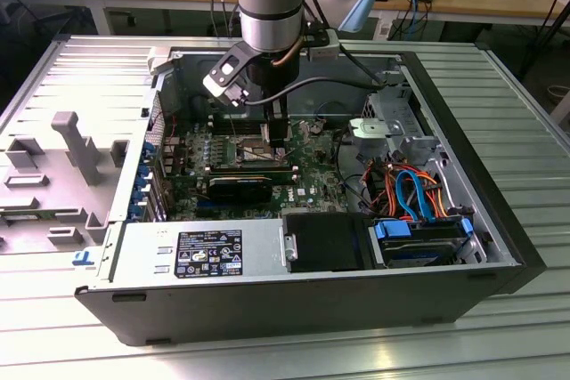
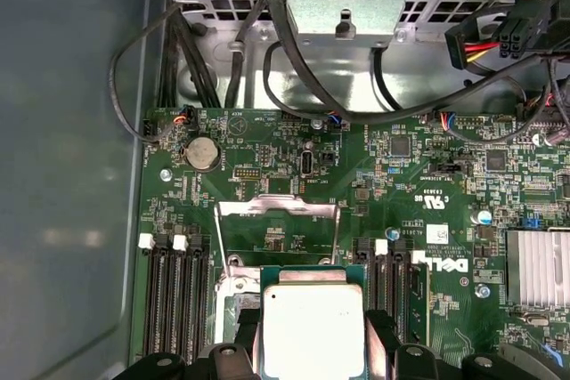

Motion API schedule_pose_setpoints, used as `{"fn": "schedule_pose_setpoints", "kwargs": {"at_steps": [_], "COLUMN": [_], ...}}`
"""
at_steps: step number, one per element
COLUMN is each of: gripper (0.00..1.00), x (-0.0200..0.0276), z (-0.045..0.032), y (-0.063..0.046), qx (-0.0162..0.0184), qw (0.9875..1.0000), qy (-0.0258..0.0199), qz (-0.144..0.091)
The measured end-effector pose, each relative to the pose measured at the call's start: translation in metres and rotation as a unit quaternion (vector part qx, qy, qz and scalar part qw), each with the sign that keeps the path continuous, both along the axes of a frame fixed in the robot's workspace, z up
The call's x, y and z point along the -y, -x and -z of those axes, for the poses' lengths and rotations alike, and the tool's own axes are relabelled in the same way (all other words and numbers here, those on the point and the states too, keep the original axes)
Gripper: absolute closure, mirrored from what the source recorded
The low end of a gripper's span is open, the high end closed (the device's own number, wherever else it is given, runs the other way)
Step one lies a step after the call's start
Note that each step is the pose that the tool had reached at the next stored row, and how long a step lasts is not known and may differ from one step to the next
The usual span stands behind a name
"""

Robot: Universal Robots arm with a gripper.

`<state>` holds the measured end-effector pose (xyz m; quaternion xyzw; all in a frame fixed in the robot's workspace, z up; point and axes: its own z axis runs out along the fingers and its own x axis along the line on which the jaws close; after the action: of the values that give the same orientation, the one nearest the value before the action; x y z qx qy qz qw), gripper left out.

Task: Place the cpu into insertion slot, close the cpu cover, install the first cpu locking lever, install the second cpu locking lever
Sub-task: 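Place the cpu into insertion slot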

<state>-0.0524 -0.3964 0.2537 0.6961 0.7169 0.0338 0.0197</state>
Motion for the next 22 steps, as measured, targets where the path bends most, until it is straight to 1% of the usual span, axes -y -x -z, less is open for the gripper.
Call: {"fn": "schedule_pose_setpoints", "kwargs": {"at_steps": [22], "gripper": [0.45], "x": [0.0000], "z": [0.0004], "y": [0.0000], "qx": [0.0000], "qw": [0.9999], "qy": [0.0000], "qz": [0.015]}}
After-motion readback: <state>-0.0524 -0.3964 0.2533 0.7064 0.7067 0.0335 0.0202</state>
